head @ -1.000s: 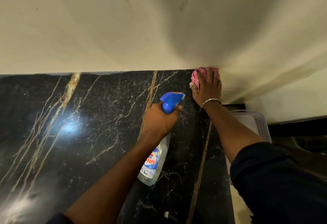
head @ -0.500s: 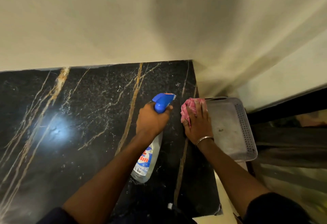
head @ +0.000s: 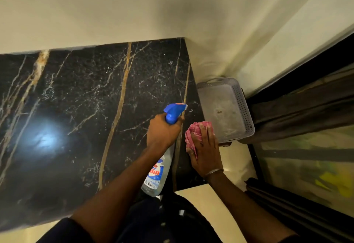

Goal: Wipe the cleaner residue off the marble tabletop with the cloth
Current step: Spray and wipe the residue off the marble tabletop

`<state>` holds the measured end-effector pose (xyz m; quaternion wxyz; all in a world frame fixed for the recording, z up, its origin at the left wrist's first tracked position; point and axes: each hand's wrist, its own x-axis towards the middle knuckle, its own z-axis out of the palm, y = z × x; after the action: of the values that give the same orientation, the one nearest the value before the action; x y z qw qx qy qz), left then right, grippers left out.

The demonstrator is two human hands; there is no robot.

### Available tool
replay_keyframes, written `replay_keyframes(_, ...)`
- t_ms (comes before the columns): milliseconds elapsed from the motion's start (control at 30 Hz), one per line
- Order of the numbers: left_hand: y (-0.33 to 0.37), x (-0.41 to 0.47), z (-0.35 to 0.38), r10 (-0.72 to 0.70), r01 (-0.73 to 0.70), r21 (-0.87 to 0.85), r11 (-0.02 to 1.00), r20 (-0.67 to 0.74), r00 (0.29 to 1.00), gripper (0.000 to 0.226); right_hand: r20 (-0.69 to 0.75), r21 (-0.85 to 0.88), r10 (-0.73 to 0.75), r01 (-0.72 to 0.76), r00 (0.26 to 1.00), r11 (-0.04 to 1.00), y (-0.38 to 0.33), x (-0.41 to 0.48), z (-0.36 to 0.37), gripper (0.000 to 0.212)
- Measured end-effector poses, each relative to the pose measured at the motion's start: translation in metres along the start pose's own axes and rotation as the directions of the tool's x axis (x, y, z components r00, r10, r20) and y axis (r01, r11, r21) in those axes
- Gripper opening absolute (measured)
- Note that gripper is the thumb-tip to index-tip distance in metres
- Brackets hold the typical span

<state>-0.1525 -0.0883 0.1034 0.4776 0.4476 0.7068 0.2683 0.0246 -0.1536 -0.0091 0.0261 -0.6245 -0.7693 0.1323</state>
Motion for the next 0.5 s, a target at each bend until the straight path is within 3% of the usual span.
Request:
replay_keyframes(300, -0.013, -0.011, 0.006, 0.009, -0.009, 0.01, 1.0, 0.02, 1.0, 0.016, 0.067, 0.018, 0.054, -0.055, 0.996, 0.998, -0.002, -0.083, 0.009, 0.071)
replay_keyframes(500, -0.016, -0.007, 0.004, 0.01, -0.011, 0.023, 1.0, 0.018, 1.0, 0.017, 0.097, 0.003, 0.031, -0.032, 0.995, 0.999, 0.002, -0.08, 0.009, 0.073)
